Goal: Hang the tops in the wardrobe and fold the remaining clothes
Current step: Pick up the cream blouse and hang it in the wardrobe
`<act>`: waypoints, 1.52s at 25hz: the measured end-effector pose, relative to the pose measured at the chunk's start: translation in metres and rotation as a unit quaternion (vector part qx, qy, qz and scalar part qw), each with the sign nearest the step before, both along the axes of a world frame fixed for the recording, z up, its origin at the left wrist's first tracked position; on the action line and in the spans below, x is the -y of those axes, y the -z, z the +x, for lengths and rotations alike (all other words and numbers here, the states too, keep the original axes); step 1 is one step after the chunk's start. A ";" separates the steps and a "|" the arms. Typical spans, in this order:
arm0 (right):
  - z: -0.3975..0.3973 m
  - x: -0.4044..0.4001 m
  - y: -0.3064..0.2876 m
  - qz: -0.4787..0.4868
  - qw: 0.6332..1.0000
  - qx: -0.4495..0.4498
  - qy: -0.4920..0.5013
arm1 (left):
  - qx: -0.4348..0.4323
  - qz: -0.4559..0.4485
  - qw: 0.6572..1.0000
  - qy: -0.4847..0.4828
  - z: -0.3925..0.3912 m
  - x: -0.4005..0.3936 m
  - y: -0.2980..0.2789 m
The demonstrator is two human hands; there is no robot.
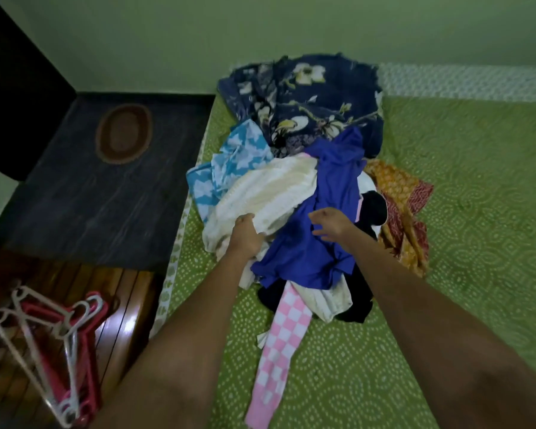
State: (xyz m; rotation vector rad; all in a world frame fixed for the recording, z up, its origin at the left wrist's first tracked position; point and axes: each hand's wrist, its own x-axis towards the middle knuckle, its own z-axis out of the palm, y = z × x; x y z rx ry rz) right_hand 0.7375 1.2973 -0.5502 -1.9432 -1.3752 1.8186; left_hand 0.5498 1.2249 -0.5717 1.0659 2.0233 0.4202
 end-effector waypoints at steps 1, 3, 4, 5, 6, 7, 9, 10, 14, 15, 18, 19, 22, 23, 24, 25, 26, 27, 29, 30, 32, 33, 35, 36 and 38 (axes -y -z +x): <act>-0.004 -0.003 0.014 -0.002 1.000 -0.008 -0.008 | -0.021 -0.007 1.000 0.010 0.001 -0.004 0.011; -0.010 -0.011 0.036 -0.007 1.000 -0.028 -0.009 | -0.027 -0.011 1.000 0.002 0.006 -0.015 0.028; -0.012 -0.014 0.044 -0.010 0.999 -0.038 -0.005 | -0.019 -0.012 1.000 -0.012 0.008 -0.022 0.034; -0.013 -0.018 0.050 -0.012 0.999 -0.048 0.003 | -0.012 -0.015 1.000 -0.024 0.011 -0.028 0.040; -0.013 -0.021 0.054 -0.016 0.998 -0.055 0.013 | -0.013 -0.018 0.999 -0.028 0.013 -0.033 0.045; -0.013 -0.024 0.057 -0.019 0.998 -0.060 0.023 | -0.028 -0.019 0.999 -0.023 0.015 -0.037 0.048; -0.011 -0.028 0.061 -0.022 0.997 -0.064 0.029 | -0.091 -0.009 0.996 -0.010 0.013 -0.043 0.048; -0.010 -0.030 0.061 -0.022 0.997 -0.064 0.031 | -0.120 -0.004 0.993 -0.001 0.009 -0.044 0.046; -0.007 -0.029 0.052 -0.035 0.992 -0.089 0.085 | -0.090 0.002 0.992 0.083 -0.007 -0.038 0.020; -0.009 -0.026 0.046 -0.048 0.988 -0.100 0.107 | -0.055 0.001 0.992 0.110 -0.009 -0.034 0.008; -0.022 -0.011 0.026 -0.102 0.974 -0.130 0.155 | 0.033 -0.028 0.979 0.200 -0.014 -0.012 -0.026; -0.029 -0.007 0.019 -0.118 0.967 -0.149 0.167 | 0.046 -0.028 0.973 0.224 -0.014 -0.003 -0.035; -0.049 0.004 0.000 -0.132 0.945 -0.215 0.206 | 0.059 -0.017 0.965 0.257 -0.017 0.024 -0.057; -0.054 0.008 -0.008 -0.122 0.944 -0.218 0.215 | 0.065 -0.019 0.965 0.253 -0.018 0.034 -0.064; -0.059 0.012 -0.018 -0.104 0.946 -0.220 0.216 | 0.077 -0.025 0.966 0.247 -0.019 0.042 -0.073; -0.062 0.014 -0.033 -0.082 0.945 -0.232 0.215 | 0.085 -0.030 0.968 0.234 -0.020 0.049 -0.082; -0.065 0.018 -0.054 -0.056 0.950 -0.233 0.202 | 0.076 -0.024 0.973 0.217 -0.022 0.055 -0.094; -0.064 0.022 -0.077 -0.025 0.961 -0.219 0.166 | 0.043 0.000 0.979 0.197 -0.024 0.060 -0.108; -0.055 0.037 -0.133 0.077 0.988 -0.131 0.029 | -0.049 0.105 0.984 0.137 -0.030 0.071 -0.144; -0.050 0.045 -0.160 0.133 0.986 -0.088 -0.047 | -0.074 0.169 0.976 0.114 -0.033 0.072 -0.166; -0.038 0.063 -0.209 0.197 0.965 -0.060 -0.159 | -0.113 0.231 0.955 0.145 -0.033 0.071 -0.210; -0.028 0.076 -0.237 0.229 0.952 -0.049 -0.196 | -0.128 0.228 0.946 0.193 -0.026 0.075 -0.239; -0.012 0.100 -0.288 0.279 0.930 -0.037 -0.237 | -0.143 0.199 0.928 0.281 0.000 0.084 -0.289; -0.004 0.107 -0.313 0.305 0.922 -0.044 -0.234 | -0.148 0.196 0.921 0.302 0.015 0.088 -0.308; 0.008 0.122 -0.360 0.352 0.908 -0.070 -0.215 | -0.124 0.201 0.925 0.298 0.040 0.105 -0.338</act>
